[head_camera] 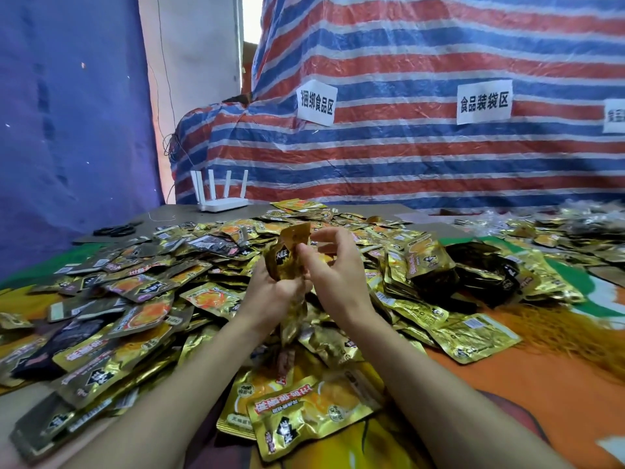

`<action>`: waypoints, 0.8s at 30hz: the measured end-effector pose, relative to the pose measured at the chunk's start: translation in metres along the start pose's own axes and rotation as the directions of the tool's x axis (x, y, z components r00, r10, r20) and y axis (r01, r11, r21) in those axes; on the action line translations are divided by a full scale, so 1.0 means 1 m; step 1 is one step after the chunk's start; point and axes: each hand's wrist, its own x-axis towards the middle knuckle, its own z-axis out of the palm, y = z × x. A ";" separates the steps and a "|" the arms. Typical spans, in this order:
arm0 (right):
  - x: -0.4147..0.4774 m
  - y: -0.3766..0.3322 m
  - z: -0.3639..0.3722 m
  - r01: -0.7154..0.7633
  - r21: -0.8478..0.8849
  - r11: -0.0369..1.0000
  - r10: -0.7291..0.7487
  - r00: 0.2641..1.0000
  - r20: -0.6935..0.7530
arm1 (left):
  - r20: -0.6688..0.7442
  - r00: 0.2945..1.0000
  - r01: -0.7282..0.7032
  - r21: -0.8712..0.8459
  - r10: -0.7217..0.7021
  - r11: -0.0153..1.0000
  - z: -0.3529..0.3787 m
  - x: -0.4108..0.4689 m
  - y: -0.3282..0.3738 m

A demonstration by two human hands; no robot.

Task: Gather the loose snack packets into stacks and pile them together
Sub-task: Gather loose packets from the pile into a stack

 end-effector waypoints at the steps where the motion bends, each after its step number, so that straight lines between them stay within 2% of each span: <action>1: 0.000 -0.002 -0.003 0.000 -0.043 0.999 0.000 1.000 0.000 | 0.006 1.000 0.029 0.003 -0.029 1.000 0.000 -0.001 -0.003; 3: -0.001 -0.007 -0.013 -0.003 -0.098 0.995 0.001 1.000 -0.016 | 0.024 0.996 0.084 0.011 -0.084 0.996 0.002 -0.002 -0.005; 5: -0.006 -0.010 -0.030 0.004 -0.166 0.986 -0.006 1.000 -0.014 | 0.048 0.996 0.069 0.028 -0.070 0.997 0.003 -0.002 -0.005; 7: -0.008 -0.012 -0.058 0.001 -0.342 0.940 0.012 0.999 0.034 | 0.060 0.996 0.062 0.029 -0.064 0.998 0.005 -0.002 -0.003; 9: -0.006 -0.016 -0.093 -0.033 -0.581 0.813 0.095 0.993 0.076 | 0.087 0.994 0.062 -0.006 -0.061 0.998 0.005 -0.003 -0.003; 12: 0.005 -0.020 -0.157 -0.136 -0.829 0.542 0.281 0.959 0.026 | 0.125 0.991 0.047 0.001 -0.047 0.999 0.004 -0.002 -0.006; 14: 0.010 -0.019 -0.196 -0.153 -0.927 0.342 0.423 0.906 0.006 | 0.118 0.992 0.043 0.004 -0.043 0.999 0.004 0.000 -0.008; 17: 0.009 -0.007 -0.235 -0.127 -0.974 0.187 0.630 0.776 0.020 | 0.091 0.994 0.052 0.016 -0.053 0.999 0.003 0.002 -0.012; 19: 0.001 0.003 -0.247 -0.105 -0.982 0.155 0.705 0.708 0.036 | 0.090 0.994 0.061 0.032 -0.063 0.998 0.002 0.003 -0.014; 20: -0.003 0.008 -0.250 -0.099 -0.983 0.157 0.714 0.699 0.043 | 0.089 0.994 0.065 0.035 -0.068 0.997 0.001 0.003 -0.015; 24: -0.011 0.021 -0.252 -0.075 -0.986 0.152 0.620 0.784 0.036 | 0.091 0.992 0.081 0.028 -0.083 0.996 0.000 0.005 -0.017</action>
